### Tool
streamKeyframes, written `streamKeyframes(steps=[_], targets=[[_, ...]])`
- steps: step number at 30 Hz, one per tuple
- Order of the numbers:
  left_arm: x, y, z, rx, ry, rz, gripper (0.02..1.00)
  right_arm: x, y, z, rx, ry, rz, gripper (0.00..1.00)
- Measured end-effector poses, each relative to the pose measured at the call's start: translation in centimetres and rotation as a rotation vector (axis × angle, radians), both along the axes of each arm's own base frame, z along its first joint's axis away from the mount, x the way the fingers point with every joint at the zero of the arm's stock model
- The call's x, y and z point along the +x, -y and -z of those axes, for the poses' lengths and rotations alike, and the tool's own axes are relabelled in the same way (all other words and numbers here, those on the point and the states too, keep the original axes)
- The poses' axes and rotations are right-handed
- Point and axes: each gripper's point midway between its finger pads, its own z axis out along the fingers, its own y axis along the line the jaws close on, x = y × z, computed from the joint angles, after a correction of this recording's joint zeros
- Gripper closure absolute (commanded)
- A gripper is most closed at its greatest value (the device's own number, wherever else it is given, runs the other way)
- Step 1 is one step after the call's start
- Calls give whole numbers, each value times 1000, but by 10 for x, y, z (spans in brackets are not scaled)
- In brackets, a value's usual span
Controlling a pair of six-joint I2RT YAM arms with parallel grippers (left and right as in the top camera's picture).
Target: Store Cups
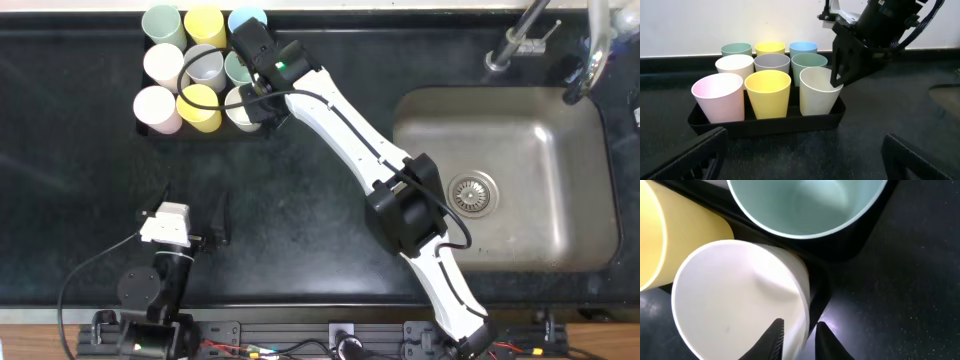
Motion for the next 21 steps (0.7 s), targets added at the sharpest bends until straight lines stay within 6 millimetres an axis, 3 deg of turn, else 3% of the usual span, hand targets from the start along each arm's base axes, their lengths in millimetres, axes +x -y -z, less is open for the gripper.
streamKeyframes(steps=[7, 12, 17, 21], targets=[[0, 0, 0, 0, 0, 0, 18, 0, 0, -14, 16, 19, 0, 612], [0, 0, 0, 0, 0, 0, 18, -4, 5, -63, 60, 89, -16, 531], [0, 0, 0, 0, 0, 0, 18, -19, 20, -120, 83, 164, -69, 474], [0, 0, 0, 0, 0, 0, 18, -27, 35, -153, 93, 220, -99, 428]])
